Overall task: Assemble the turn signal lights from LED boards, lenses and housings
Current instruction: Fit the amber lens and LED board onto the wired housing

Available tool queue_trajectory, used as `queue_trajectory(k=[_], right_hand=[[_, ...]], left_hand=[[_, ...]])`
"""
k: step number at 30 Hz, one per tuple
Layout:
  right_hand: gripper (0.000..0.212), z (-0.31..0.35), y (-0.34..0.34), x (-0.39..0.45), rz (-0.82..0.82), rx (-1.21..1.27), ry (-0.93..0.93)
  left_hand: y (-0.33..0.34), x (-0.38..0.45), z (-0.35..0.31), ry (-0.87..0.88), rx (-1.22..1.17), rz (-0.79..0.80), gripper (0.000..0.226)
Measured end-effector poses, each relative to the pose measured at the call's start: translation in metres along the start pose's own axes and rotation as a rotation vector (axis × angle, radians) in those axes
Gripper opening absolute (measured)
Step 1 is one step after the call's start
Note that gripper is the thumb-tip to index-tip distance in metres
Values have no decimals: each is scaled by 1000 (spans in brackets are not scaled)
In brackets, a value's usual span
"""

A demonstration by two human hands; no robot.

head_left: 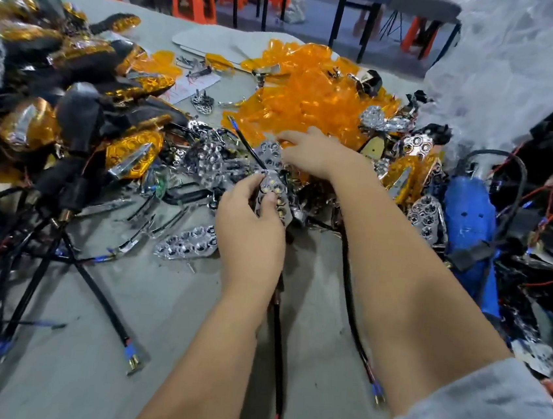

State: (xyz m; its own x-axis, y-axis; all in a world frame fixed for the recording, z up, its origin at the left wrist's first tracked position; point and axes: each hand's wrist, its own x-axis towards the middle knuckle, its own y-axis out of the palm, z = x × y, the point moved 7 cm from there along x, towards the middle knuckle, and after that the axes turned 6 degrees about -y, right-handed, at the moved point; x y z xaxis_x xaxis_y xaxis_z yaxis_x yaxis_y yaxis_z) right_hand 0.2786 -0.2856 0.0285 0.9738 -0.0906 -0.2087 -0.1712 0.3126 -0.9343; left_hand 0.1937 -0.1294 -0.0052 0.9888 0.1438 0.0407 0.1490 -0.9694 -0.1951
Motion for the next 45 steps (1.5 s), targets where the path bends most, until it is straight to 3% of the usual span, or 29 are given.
queue_trajectory(k=[3,8,13,19,23,27,31,35,37,41,45], right_hand=[[52,-4,-11,-20,-45,74,-59],[41,-29,-48,-51,-263,289,-61],[29,-44,-62,-89,-524,526,-39],[60,-44,-48,-144,-855,768,20],[15,-30,-27,-180,-991,796,33],[8,-14,3,-200,-1011,830,-17],[7,-3,28,-213,-979,663,-81],[20,0,42,-220,-928,517,-131],[26,2,40,-227,-978,495,-164],[32,2,37,-236,-1049,438,-209],[35,-1,40,-233,-975,374,-203]], left_hand=[[0,1,0,-14,-31,-2,33],[1,0,-1,-18,-39,17,34],[10,-17,-22,137,-7,128,30],[15,-24,-23,145,17,212,28],[11,-25,-23,163,50,208,27],[6,-30,-24,248,270,107,30],[2,-38,-34,401,418,50,35],[1,-54,-50,607,336,47,20],[2,-61,-55,595,161,161,22],[13,-76,-53,406,-137,452,29],[24,-83,-51,367,-131,597,38]])
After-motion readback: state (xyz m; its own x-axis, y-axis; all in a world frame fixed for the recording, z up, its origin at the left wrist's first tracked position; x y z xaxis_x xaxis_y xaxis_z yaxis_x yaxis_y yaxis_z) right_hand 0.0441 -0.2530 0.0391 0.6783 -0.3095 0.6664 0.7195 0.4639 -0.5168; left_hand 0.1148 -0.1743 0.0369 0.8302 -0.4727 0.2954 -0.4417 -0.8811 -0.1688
